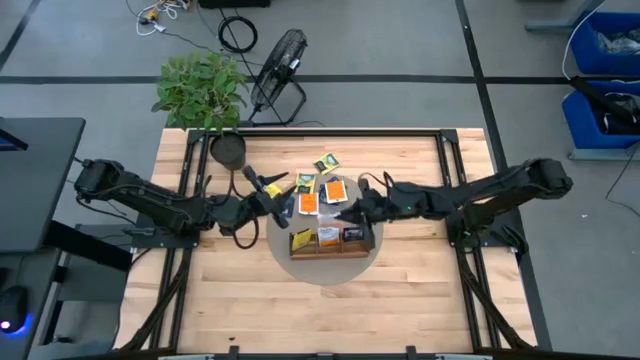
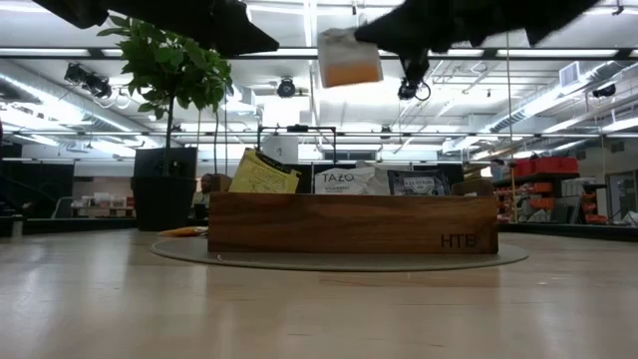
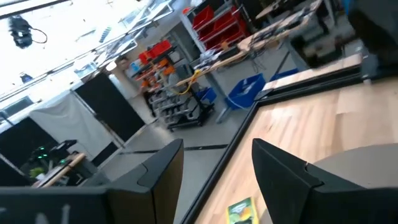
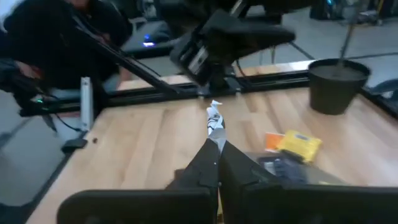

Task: Pick & Place Tea
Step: Put the orange tea bag into the middle section of the wooden organizer

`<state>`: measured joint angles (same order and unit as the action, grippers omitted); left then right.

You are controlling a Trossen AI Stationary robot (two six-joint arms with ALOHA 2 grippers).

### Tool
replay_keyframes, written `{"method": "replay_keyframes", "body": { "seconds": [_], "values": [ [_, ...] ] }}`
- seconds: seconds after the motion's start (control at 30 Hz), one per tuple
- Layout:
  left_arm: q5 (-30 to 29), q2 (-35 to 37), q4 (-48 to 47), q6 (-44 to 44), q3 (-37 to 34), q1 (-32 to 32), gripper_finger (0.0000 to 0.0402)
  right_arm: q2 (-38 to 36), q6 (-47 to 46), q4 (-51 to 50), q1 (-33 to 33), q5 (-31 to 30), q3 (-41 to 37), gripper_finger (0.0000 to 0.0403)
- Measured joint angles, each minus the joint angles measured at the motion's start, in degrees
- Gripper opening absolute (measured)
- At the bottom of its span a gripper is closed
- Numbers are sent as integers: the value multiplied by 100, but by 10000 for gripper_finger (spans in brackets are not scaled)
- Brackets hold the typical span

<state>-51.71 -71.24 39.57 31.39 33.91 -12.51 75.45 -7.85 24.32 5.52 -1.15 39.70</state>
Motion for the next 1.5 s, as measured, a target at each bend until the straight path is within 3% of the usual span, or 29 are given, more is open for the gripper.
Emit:
{"method": "replay_keyframes", "body": {
  "seconds": [0.2,0.63,1.1,1.5],
  "values": [
    [112,0,4,-121,0,0,195,407,-136,1330,17,16,-773,0],
    [204,0,5,-226,0,7,195,1680,-71,2079,265,-32,-644,0],
    [202,0,5,-218,0,7,195,1719,-69,1718,474,-594,-638,0],
    [202,0,6,-222,0,7,195,1719,-65,1643,470,-701,-638,0]
  ]
}}
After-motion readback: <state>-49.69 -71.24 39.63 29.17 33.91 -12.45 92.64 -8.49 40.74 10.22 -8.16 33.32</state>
